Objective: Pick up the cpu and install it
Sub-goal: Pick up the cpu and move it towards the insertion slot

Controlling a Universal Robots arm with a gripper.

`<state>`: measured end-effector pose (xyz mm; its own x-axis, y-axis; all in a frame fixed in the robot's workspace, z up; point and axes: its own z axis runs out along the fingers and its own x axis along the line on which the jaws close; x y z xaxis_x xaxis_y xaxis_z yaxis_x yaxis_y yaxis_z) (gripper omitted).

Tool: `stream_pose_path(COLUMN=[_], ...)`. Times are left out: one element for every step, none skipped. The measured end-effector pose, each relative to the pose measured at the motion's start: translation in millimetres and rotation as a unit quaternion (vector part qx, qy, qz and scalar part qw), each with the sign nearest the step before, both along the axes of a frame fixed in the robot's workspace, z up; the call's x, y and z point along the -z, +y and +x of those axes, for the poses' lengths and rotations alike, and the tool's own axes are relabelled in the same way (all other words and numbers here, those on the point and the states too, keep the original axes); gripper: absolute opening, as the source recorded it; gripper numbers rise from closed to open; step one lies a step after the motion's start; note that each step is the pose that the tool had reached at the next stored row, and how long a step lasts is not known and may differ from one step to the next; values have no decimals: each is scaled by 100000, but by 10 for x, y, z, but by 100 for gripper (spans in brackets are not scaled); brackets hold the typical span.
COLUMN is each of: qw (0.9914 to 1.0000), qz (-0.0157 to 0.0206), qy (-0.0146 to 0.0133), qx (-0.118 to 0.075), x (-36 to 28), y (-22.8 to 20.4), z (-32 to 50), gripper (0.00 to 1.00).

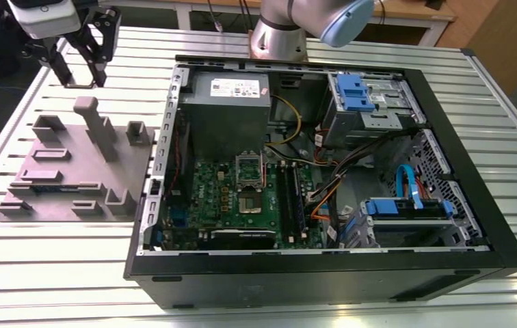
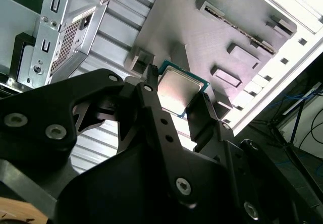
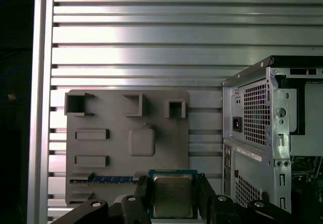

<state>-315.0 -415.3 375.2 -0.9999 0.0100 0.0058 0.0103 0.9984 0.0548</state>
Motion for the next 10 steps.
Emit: stream_pose_path(qw=[100000,100000,100000,100000,100000,100000,100000,100000,100000,100000], qz=[0,3,0,0,-1,1,1,2,2,0], qy=[0,-3,-1,-2,2,0,0,-1,-1,-1], qx=[-1,-1,0,-2,-1,-2,2,-1,-2,1], x=[0,0,0,0,0,0,0,0,0,0], y=[0,0,0,0,0,0,0,0,0,0], z=[2,5,7,11,13,16,18,21,23,26], gripper=[47,47,47,47,47,47,47,47,47,47])
